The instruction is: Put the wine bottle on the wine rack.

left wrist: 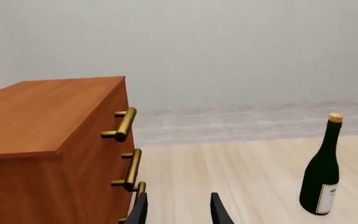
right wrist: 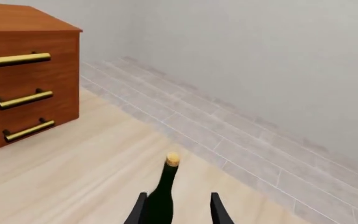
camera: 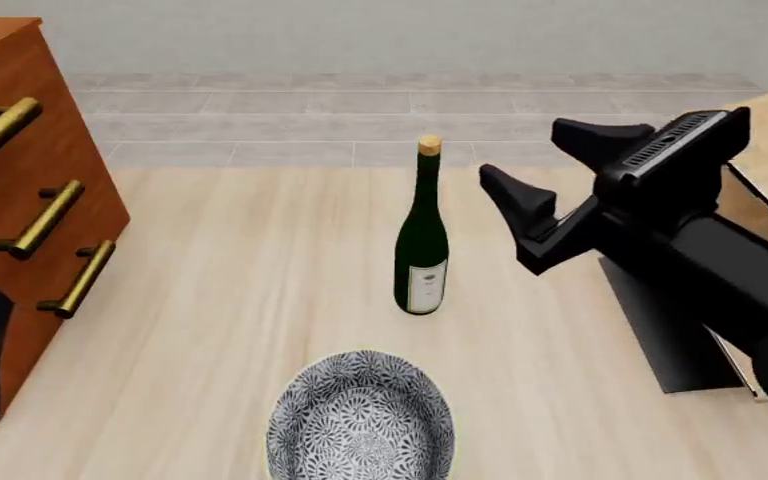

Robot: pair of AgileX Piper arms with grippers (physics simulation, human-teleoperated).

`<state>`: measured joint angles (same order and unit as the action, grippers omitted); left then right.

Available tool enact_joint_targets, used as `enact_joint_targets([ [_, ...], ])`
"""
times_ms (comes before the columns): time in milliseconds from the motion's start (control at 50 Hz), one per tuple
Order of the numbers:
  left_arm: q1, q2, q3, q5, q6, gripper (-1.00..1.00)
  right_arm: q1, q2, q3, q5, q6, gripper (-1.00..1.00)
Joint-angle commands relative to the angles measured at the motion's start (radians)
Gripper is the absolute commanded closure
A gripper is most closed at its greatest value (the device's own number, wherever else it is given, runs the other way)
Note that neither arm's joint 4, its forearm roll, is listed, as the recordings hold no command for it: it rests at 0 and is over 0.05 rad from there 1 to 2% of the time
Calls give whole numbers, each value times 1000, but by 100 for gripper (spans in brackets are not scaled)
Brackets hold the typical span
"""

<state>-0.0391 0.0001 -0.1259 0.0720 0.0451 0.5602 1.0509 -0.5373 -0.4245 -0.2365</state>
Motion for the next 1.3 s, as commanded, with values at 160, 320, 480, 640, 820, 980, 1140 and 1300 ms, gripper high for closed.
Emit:
enact_joint_targets([
  [160, 6, 0, -12, 2, 0, -100, -5, 211, -110, -72, 21, -100],
  [320, 5, 0, 1, -11, 3, -100, -13, 284, -149, -92, 30, -100],
  [480, 6, 0, -14, 6, 7, -100, -11, 352, -206, -93, 45, -100],
  [640, 12, 0, -23, 19, 7, -100, -17, 422, -246, -110, 48, -100],
  [820, 13, 0, -14, 10, 10, -100, -15, 484, -268, -138, 60, -100],
  [980, 5, 0, -5, -1, 14, -100, -18, 538, -303, -143, 64, -100],
  [1140, 8, 0, 17, -27, 12, -100, -17, 578, -332, -139, 56, -100],
  [1300, 12, 0, 22, -31, 12, -100, -10, 610, -341, -148, 57, -100],
])
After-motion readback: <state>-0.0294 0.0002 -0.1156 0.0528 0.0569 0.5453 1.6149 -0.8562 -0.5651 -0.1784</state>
